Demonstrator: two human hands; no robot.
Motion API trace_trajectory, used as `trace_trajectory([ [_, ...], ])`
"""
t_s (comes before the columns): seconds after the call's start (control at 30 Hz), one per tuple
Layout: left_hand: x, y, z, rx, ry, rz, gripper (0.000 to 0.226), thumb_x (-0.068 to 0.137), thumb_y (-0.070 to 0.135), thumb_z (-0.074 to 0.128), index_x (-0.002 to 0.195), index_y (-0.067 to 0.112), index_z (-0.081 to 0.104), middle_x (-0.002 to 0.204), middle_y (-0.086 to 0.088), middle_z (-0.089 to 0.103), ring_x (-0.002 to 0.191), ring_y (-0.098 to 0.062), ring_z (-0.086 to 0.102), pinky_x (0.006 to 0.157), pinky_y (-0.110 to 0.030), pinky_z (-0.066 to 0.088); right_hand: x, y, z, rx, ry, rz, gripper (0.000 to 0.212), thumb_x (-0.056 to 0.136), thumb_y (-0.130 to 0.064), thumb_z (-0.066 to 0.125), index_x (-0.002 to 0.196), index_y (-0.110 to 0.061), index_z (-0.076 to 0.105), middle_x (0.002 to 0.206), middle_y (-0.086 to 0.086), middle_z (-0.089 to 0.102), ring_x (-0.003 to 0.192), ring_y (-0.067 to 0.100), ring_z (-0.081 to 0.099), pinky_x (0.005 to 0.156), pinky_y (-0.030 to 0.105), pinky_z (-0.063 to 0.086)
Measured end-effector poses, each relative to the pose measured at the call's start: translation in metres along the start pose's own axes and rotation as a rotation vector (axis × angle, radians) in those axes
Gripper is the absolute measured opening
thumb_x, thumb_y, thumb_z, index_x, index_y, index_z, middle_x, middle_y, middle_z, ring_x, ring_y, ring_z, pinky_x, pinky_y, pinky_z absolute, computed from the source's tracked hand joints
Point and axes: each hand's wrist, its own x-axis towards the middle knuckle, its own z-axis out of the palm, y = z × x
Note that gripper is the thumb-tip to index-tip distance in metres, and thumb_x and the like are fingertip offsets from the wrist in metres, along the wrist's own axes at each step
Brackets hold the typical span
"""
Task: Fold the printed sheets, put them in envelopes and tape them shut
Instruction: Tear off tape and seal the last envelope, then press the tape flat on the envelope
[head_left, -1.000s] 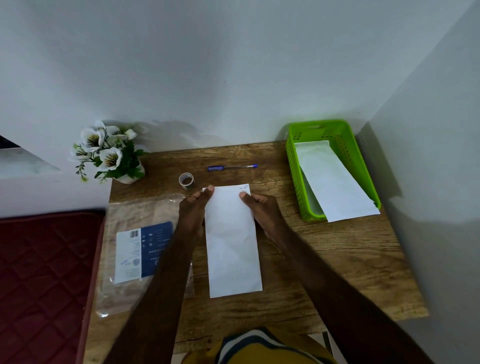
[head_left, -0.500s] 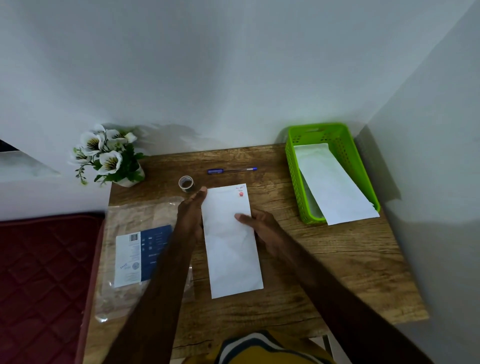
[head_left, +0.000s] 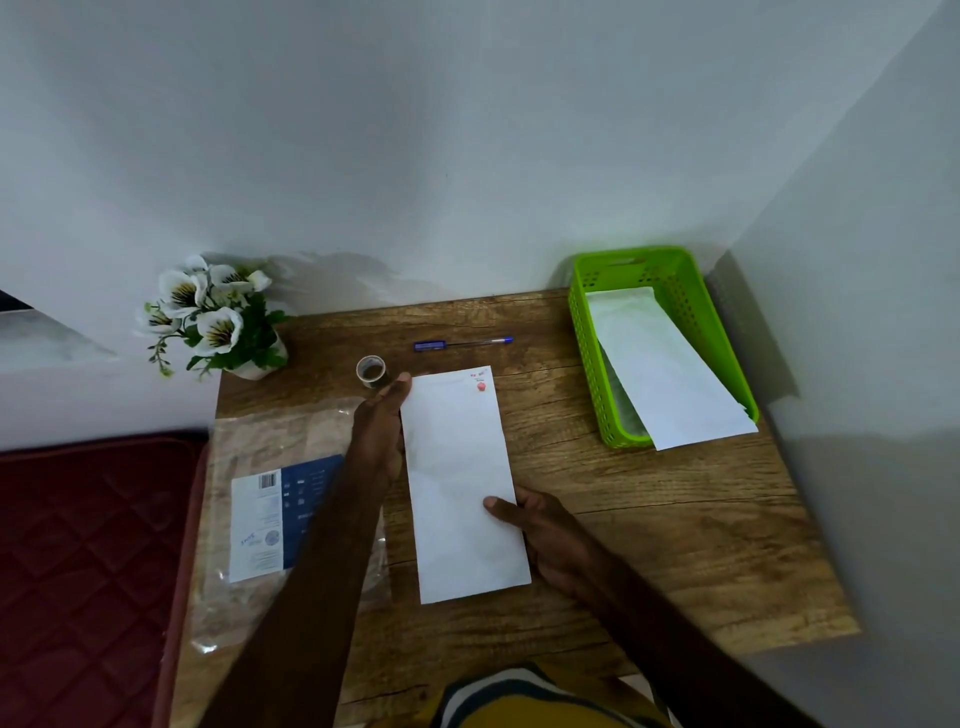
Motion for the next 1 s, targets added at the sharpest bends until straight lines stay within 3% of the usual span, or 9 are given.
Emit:
trace_trajectory([
  [0.1, -0.001, 0.000, -0.002, 0.004, -0.007, -0.001, 0.024, 0.101, 0.040, 0.060, 0.112, 0.021, 0.067, 0.095, 0.005, 0.080, 0.083, -0.016, 0.078, 0.056, -0.028, 0.060, -0.001, 0.001, 0.002, -0.004, 0.009, -0.016, 0.029, 0.099, -0.018, 0.064, 0.127, -0.010, 0.068, 0.121, 0.011, 0.075, 0.112, 0.029, 0.072, 0.093, 0.042, 0.060],
  [0.23, -0.001, 0.001, -0.002, 0.014, -0.034, 0.004, 0.028, 0.100, 0.040, 0.061, 0.116, 0.019, 0.069, 0.105, -0.001, 0.079, 0.095, -0.023, 0.077, 0.076, -0.039, 0.061, -0.013, -0.006, 0.005, -0.096, 0.083, -0.132, 0.025, 0.097, -0.021, 0.069, 0.121, -0.014, 0.073, 0.116, 0.009, 0.077, 0.107, 0.028, 0.074, 0.093, 0.044, 0.060],
  [0.4, -0.004, 0.007, -0.007, 0.022, -0.116, 0.076, 0.040, 0.099, 0.048, 0.059, 0.122, 0.017, 0.071, 0.114, -0.006, 0.077, 0.105, -0.024, 0.075, 0.087, -0.042, 0.059, -0.054, -0.047, 0.015, -0.342, 0.273, -0.437, 0.010, 0.096, -0.023, 0.071, 0.096, -0.022, 0.081, 0.093, 0.000, 0.081, 0.084, 0.015, 0.077, 0.066, 0.025, 0.058],
  [0.5, -0.006, 0.007, -0.011, 0.019, -0.194, 0.109, 0.046, 0.102, 0.050, 0.052, 0.123, 0.013, 0.069, 0.118, -0.010, 0.076, 0.108, -0.026, 0.074, 0.077, -0.035, 0.062, -0.081, -0.085, 0.015, -0.478, 0.443, -0.597, 0.014, 0.097, -0.025, 0.070, 0.091, -0.015, 0.079, 0.083, 0.003, 0.079, 0.072, 0.017, 0.073, 0.061, 0.032, 0.056],
  [0.63, -0.010, 0.004, -0.011, 0.089, -0.182, 0.112, 0.042, 0.103, 0.050, 0.050, 0.120, 0.017, 0.071, 0.116, -0.005, 0.077, 0.106, -0.024, 0.074, 0.078, -0.034, 0.060, -0.121, -0.138, 0.010, -0.757, 0.709, -0.878, 0.027, 0.103, -0.026, 0.060, 0.084, -0.009, 0.069, 0.069, 0.007, 0.063, 0.059, 0.001, 0.050, 0.055, 0.025, 0.041],
  [0.7, -0.010, 0.002, -0.011, 0.105, -0.173, 0.097, 0.041, 0.103, 0.049, 0.050, 0.119, 0.018, 0.071, 0.114, -0.004, 0.077, 0.105, -0.023, 0.075, 0.080, -0.036, 0.060, -0.135, -0.158, 0.004, -0.903, 0.873, -0.955, 0.025, 0.104, -0.028, 0.055, 0.090, -0.014, 0.070, 0.063, 0.003, 0.059, 0.059, 0.009, 0.054, 0.057, 0.028, 0.040],
  [0.8, -0.011, 0.000, -0.010, 0.118, -0.154, 0.074, 0.039, 0.103, 0.048, 0.050, 0.117, 0.019, 0.072, 0.113, -0.003, 0.078, 0.103, -0.023, 0.075, 0.083, -0.038, 0.059, -0.132, -0.178, -0.006, -1.222, 1.161, -0.943, 0.024, 0.102, -0.024, 0.048, 0.103, -0.010, 0.067, 0.076, 0.018, 0.067, 0.070, 0.042, 0.063, 0.062, 0.040, 0.046],
  [0.9, -0.013, -0.003, -0.010, 0.125, -0.145, 0.064, 0.038, 0.104, 0.047, 0.050, 0.117, 0.020, 0.073, 0.112, -0.003, 0.078, 0.102, -0.022, 0.075, 0.080, -0.036, 0.060, -0.103, -0.184, -0.015, -1.522, 1.262, -0.744, 0.023, 0.102, -0.011, 0.045, 0.118, -0.005, 0.061, 0.106, 0.022, 0.068, 0.093, 0.044, 0.066, 0.070, 0.045, 0.050],
  [1.0, -0.014, -0.005, -0.011, 0.128, -0.143, 0.065, 0.039, 0.104, 0.048, 0.049, 0.116, 0.020, 0.073, 0.112, -0.003, 0.078, 0.100, -0.020, 0.076, 0.077, -0.034, 0.059, -0.066, -0.177, -0.021, -1.732, 1.197, -0.372, 0.036, 0.101, -0.005, 0.042, 0.135, 0.002, 0.051, 0.139, 0.022, 0.054, 0.123, 0.038, 0.058, 0.084, 0.046, 0.052],
])
